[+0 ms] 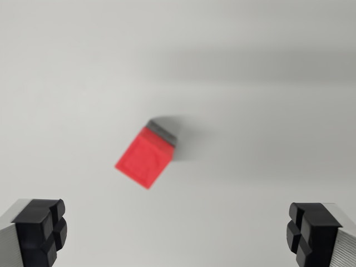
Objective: Destack cube
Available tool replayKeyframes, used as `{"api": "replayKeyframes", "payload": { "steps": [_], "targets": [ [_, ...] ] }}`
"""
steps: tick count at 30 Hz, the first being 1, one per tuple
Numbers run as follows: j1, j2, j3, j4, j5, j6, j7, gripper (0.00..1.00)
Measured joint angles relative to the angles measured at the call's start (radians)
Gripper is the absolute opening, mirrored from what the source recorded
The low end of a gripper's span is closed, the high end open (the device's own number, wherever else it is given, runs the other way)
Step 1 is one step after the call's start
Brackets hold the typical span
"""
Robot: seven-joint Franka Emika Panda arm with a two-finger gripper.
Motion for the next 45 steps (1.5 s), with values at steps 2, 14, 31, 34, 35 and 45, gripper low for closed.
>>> {"api": "replayKeyframes", "payload": {
  "steps": [2, 14, 31, 34, 35, 45],
  "targets": [
    [0.000, 0.000, 0.000, 0.000, 0.000, 0.000, 0.000, 1.00],
    [0.000, 0.000, 0.000, -0.001, 0.000, 0.000, 0.001, 1.00],
    [0.010, 0.001, 0.000, -0.054, 0.000, 0.044, 0.083, 1.00],
    [0.013, 0.002, 0.000, -0.070, 0.000, 0.057, 0.110, 1.00],
    [0.013, 0.002, 0.000, -0.073, 0.000, 0.060, 0.115, 1.00],
    [0.028, 0.013, 0.000, -0.133, -0.002, 0.119, 0.221, 1.00]
  ]
}}
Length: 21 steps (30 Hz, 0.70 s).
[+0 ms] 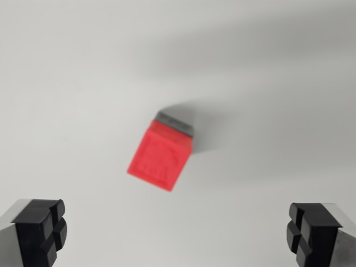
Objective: Destack cube
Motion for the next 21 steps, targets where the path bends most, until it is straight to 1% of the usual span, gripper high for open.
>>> {"api": "replayKeyframes", "payload": {
  "steps": [13, 21],
  "targets": [
    [0.022, 0.027, 0.000, -0.078, -0.003, 0.087, 0.160, 1.00],
    [0.039, 0.056, 0.000, -0.126, -0.003, 0.152, 0.277, 1.00]
  ]
}}
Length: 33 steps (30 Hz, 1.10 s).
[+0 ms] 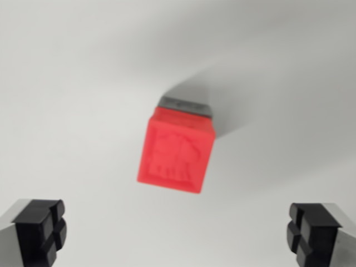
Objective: Destack cube
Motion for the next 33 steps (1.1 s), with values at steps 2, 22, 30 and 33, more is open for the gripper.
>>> {"api": "replayKeyframes", "payload": {
  "steps": [2, 22, 30, 33],
  "targets": [
    [0.005, 0.010, 0.000, -0.012, 0.000, 0.017, 0.032, 1.00],
    [0.028, 0.145, -0.001, -0.068, 0.000, 0.191, 0.183, 1.00],
    [0.028, 0.209, -0.001, -0.068, 0.000, 0.256, 0.184, 1.00],
    [0.028, 0.230, -0.001, -0.068, 0.000, 0.276, 0.184, 1.00]
  ]
}}
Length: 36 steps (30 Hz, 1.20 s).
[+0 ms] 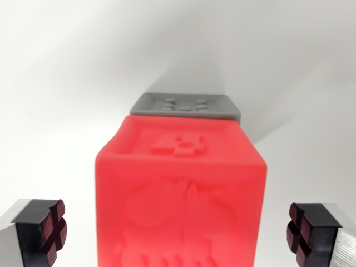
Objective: Destack cube
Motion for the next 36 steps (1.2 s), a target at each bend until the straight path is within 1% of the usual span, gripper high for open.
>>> {"api": "replayKeyframes", "payload": {
  "steps": [4, 13, 14, 36],
  "targets": [
    [0.000, 0.026, 0.000, 0.003, 0.000, 0.023, 0.000, 1.00],
    [0.000, 0.054, 0.000, 0.007, 0.000, 0.048, 0.000, 1.00],
    [0.000, 0.055, 0.000, 0.007, 0.000, 0.049, 0.000, 0.00],
    [0.000, 0.055, 0.000, 0.008, 0.000, 0.050, 0.000, 0.00]
  ]
}}
